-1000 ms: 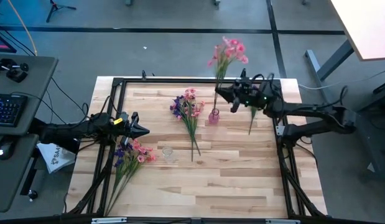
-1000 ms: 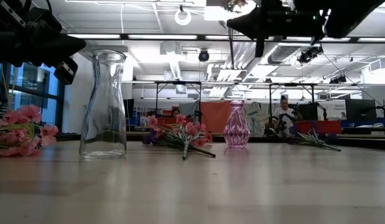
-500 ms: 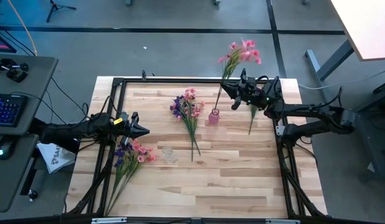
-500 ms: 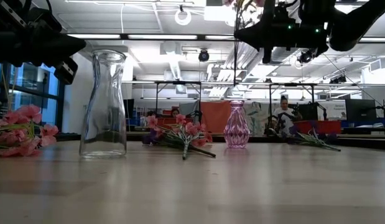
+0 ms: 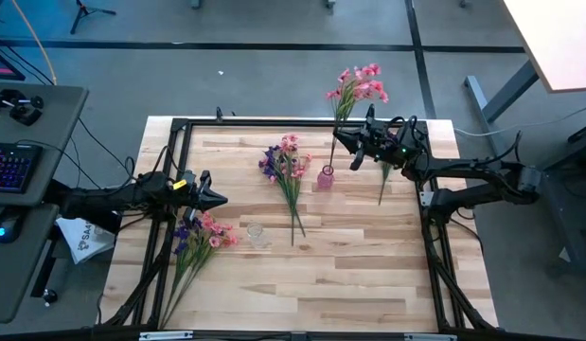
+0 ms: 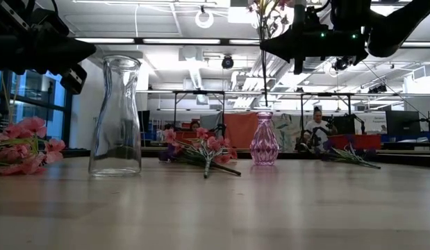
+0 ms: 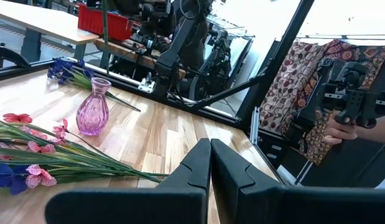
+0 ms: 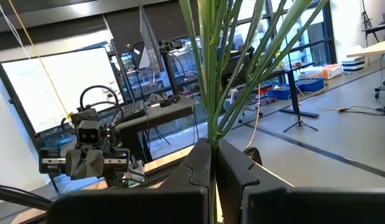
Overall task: Sort flowers into vase by color
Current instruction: Put the top right pink flowers into the purple vase
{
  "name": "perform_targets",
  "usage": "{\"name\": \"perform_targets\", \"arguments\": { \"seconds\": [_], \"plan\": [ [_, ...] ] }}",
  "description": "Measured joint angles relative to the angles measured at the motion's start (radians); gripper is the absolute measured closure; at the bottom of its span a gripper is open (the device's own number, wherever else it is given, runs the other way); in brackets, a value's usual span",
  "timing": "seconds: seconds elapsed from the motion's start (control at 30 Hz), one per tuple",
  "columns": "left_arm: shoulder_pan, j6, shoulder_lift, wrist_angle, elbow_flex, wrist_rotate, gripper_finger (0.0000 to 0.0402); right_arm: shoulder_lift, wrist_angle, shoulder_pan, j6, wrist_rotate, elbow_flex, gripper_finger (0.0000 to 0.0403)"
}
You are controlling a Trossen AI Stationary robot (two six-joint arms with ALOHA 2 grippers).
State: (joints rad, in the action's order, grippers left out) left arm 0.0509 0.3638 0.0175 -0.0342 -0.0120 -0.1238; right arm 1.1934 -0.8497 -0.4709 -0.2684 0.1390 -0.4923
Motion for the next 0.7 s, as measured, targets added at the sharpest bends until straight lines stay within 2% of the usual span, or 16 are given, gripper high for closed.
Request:
{"name": "perform_targets", "arguments": {
  "seconds": [0.7],
  "plan": [
    [0.0, 0.0, 0.0, 0.0, 0.0, 0.0, 0.0401, 0.003, 0.062, 0.0, 0.026, -0.026, 0.0, 0.0403]
  ]
}}
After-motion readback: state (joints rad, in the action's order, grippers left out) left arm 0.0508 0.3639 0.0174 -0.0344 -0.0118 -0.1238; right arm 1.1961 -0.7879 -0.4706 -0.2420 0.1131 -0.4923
